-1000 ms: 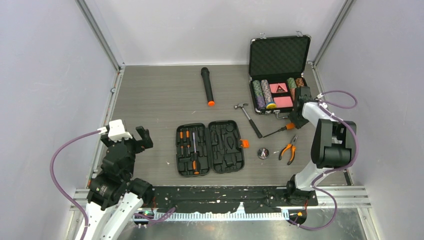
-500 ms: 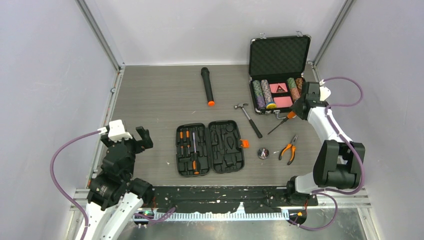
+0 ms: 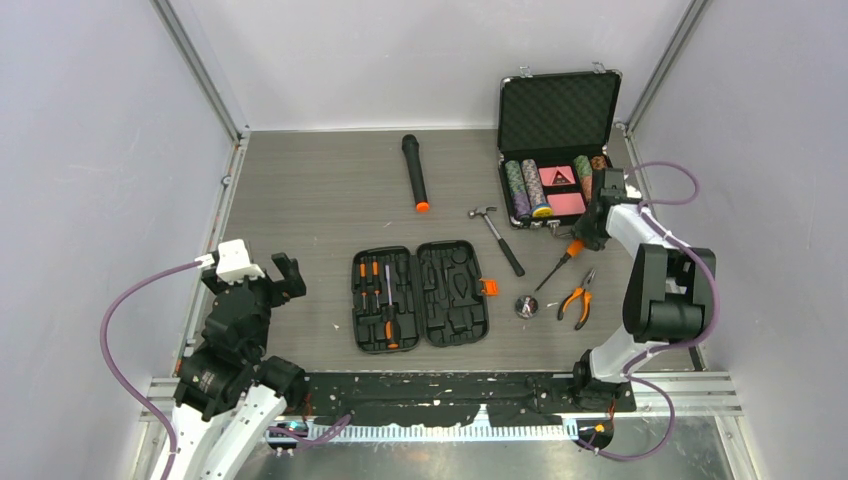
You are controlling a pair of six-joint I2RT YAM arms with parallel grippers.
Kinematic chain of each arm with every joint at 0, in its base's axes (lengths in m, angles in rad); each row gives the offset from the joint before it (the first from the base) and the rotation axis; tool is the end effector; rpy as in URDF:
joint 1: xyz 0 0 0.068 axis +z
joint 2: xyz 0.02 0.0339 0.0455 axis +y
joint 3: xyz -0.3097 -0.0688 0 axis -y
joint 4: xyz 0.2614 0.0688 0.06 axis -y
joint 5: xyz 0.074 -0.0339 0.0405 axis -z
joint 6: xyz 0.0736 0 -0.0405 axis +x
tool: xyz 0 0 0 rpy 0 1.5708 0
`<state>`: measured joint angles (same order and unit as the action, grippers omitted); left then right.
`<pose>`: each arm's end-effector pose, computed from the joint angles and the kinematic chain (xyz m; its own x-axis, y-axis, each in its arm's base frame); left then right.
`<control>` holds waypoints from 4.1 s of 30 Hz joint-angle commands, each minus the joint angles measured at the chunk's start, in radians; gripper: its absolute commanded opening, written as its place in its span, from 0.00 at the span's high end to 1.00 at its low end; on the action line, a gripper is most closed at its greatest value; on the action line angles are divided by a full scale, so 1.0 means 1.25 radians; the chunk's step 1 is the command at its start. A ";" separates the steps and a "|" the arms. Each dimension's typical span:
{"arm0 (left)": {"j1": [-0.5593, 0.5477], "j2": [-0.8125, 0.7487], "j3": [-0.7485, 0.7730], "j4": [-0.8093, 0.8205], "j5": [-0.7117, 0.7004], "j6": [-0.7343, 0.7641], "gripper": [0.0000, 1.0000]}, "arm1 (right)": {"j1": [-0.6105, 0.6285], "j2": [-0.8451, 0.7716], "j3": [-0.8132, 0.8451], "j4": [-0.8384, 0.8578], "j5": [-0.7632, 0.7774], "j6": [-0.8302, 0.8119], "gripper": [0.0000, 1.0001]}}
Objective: Pack the tool kit
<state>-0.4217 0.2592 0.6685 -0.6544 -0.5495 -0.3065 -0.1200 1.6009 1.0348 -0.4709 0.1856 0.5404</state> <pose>0.0789 0.0067 0.3188 -0.1769 -0.2026 -0.9631 -0.1747 0.9695 -0.1719 0.3524 -0.0562 0.2075 -0.6244 0.5846 -0.5180 0.6205 0.7741 0.1255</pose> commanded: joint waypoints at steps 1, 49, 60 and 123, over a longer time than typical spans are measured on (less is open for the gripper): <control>-0.003 -0.001 -0.003 0.038 -0.005 0.005 0.00 | -0.007 0.026 -0.022 -0.011 0.062 0.035 0.95; -0.003 -0.006 -0.005 0.038 -0.001 0.005 0.01 | 0.443 -0.022 0.348 -0.200 -0.046 -0.126 0.95; -0.003 -0.012 -0.005 0.033 0.006 0.001 0.00 | 0.690 0.183 0.446 -0.072 -0.206 0.008 0.95; -0.002 0.616 0.000 0.099 0.373 -0.351 0.25 | 0.856 -0.117 -0.087 0.220 -0.048 0.096 0.68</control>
<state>-0.4217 0.9722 0.6861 -0.5934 -0.1028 -0.6994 0.9009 1.5024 0.9924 -0.1932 0.1112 0.6659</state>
